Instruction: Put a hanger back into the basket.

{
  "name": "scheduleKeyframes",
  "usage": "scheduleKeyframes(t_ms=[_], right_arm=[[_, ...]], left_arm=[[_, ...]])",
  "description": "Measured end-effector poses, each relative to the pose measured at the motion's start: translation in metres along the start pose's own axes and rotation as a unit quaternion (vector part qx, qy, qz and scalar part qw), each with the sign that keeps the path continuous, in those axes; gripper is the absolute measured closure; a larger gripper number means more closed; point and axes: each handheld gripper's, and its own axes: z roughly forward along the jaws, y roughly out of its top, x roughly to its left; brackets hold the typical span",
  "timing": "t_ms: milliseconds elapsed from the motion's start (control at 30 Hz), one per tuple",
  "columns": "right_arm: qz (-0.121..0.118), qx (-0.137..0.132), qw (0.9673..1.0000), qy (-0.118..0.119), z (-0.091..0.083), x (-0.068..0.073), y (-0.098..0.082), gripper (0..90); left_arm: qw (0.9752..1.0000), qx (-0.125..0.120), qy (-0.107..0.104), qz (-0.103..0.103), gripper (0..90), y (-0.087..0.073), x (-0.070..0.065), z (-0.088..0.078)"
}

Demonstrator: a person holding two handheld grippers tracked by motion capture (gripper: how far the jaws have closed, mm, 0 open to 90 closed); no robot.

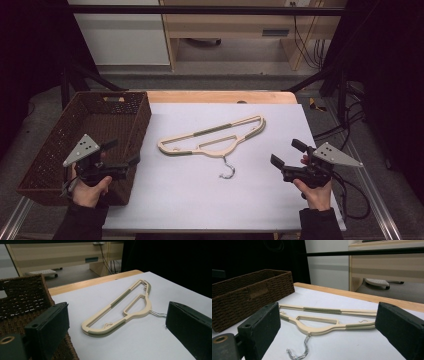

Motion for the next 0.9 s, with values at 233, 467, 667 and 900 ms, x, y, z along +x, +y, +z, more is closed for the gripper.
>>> scheduleKeyframes(t_ms=[233, 467, 667, 900], right_arm=[[0.006, 0.008, 0.9999, -0.005, 0.006, 0.003, 0.000, 8.7], [0.000, 0.030, 0.9994, -0.015, 0.024, 0.015, 0.004, 12.1], [-0.005, 0.051, 0.9985, -0.016, 0.045, 0.024, 0.006, 16.8], [-0.011, 0.084, 0.9964, -0.008, 0.077, 0.031, 0.002, 25.2]], left_arm=[[1.0000, -0.004, 0.001, 0.002, 4.8, -0.001, 0.001, -0.002], [1.0000, -0.003, 0.000, 0.006, 5.0, -0.001, 0.000, 0.000], [0.9999, -0.001, -0.001, 0.011, 5.0, -0.001, -0.002, 0.001], [0.9999, -0.002, -0.002, 0.010, 5.1, -0.001, -0.001, 0.001]])
